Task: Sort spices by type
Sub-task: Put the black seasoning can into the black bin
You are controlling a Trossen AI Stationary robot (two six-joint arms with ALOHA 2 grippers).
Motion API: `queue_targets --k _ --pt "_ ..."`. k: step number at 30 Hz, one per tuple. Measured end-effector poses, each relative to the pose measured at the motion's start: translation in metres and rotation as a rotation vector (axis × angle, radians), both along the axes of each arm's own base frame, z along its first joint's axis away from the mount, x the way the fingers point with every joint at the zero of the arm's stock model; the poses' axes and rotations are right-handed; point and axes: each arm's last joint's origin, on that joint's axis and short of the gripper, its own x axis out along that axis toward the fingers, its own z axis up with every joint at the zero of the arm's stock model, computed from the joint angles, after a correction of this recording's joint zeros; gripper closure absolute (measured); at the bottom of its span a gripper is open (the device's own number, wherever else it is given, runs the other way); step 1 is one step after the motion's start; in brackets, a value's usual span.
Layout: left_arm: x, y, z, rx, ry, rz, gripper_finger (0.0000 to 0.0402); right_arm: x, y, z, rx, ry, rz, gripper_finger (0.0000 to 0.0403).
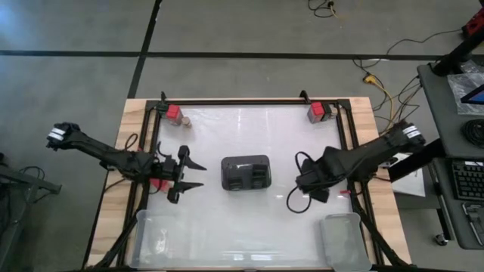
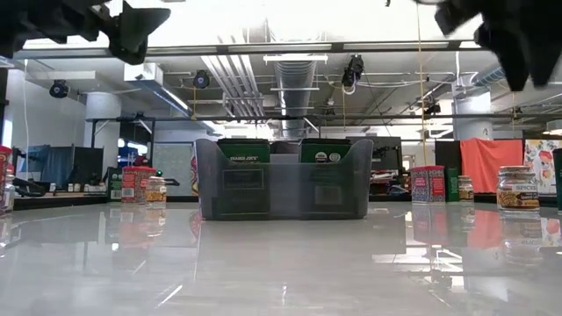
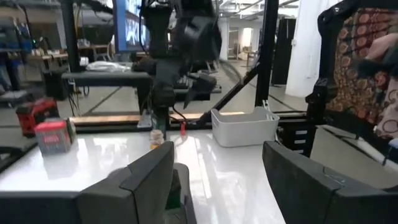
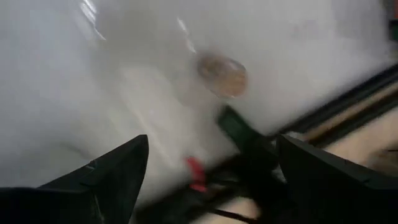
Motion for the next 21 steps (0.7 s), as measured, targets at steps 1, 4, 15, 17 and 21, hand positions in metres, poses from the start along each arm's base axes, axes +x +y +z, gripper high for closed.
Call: queue_targets --k 1,4,15,17,21 --pt "0.001 0.0 -0.001 -0.011 0.005 -0.001 0.0171 -0.001 -0.003 -0.007 0.006 0.034 0.033 0.006" --pt "0.002 -0.001 -0.004 -0.021 0.028 0.006 0.0171 -0.006 -0.014 -0.024 0.035 0.135 0.116 0.006" --pt "0.002 0.003 -0.008 -0.004 0.065 0.134 0.0171 -0.023 -0.03 -0.054 0.144 0.321 0.311 0.0073" --pt "0.002 0.003 -0.008 -0.017 0.061 0.145 0.0171 -0.027 -0.027 -0.055 0.149 0.323 0.332 0.0076" --pt "0.004 0.003 -0.007 -0.025 0.048 0.159 0.0171 -0.033 -0.024 -0.053 0.127 0.316 0.385 0.0078"
